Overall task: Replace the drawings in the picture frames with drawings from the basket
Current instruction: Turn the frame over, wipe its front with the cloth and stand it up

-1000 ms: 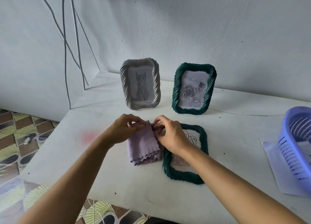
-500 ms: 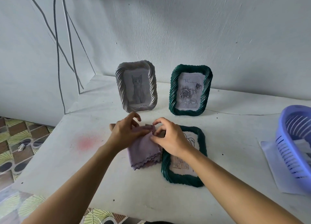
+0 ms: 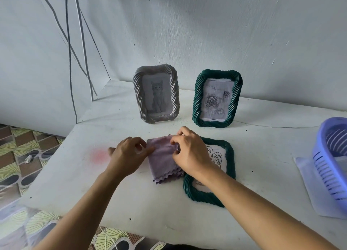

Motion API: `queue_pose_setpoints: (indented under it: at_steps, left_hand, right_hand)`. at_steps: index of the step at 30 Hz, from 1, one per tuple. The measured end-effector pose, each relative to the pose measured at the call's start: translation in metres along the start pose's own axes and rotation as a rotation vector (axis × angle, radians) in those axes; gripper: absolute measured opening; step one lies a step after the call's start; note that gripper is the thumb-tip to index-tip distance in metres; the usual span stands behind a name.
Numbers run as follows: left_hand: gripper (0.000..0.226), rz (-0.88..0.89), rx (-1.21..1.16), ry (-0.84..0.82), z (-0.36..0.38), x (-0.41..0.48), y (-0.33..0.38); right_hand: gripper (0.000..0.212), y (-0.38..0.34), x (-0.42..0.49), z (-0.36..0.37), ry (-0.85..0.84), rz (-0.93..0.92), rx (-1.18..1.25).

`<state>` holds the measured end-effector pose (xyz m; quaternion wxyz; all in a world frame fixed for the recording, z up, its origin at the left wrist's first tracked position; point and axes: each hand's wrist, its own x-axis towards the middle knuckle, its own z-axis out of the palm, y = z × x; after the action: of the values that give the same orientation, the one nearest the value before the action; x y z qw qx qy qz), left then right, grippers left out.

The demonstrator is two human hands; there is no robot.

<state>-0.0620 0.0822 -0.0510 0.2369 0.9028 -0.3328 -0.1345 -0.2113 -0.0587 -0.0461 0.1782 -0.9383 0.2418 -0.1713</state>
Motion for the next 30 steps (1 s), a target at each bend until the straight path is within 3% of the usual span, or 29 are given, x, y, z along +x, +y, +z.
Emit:
queue_pose_setpoints:
  at_steps: [4, 9, 13, 17, 21, 26, 30]
  left_hand:
    - [0.034, -0.069, -0.065, -0.065, 0.008, 0.001, 0.016]
    - [0.018, -0.099, -0.444, -0.107, 0.004, 0.000, 0.033]
    - [0.015, -0.074, -0.663, -0.125, -0.007, -0.006, 0.045]
    - [0.019, -0.009, -0.864, -0.203, -0.019, -0.013, 0.057]
    - [0.015, 0.045, -0.943, -0.235, -0.028, -0.020, 0.069]
    - [0.022, 0.116, -1.002, -0.271, -0.033, -0.023, 0.094]
    - [0.020, 0.204, -1.029, -0.370, -0.030, -0.026, 0.116]
  right_hand:
    - [0.024, 0.001, -0.006, 0.003, -0.033, 0.014, -0.003]
    - [0.042, 0.004, -0.011, 0.000, -0.063, -0.025, 0.044]
    - [0.052, 0.002, -0.017, -0.009, -0.085, 0.048, 0.351]
    - [0.037, -0.002, -0.022, -0.015, -0.054, 0.199, 0.710]
    - [0.040, -0.002, -0.025, -0.027, -0.045, 0.287, 0.971]
    - [0.034, -0.001, -0.031, -0.054, 0.130, 0.218, 0.941]
    - [0.033, 0.014, -0.040, -0.081, 0.085, 0.317, 1.015]
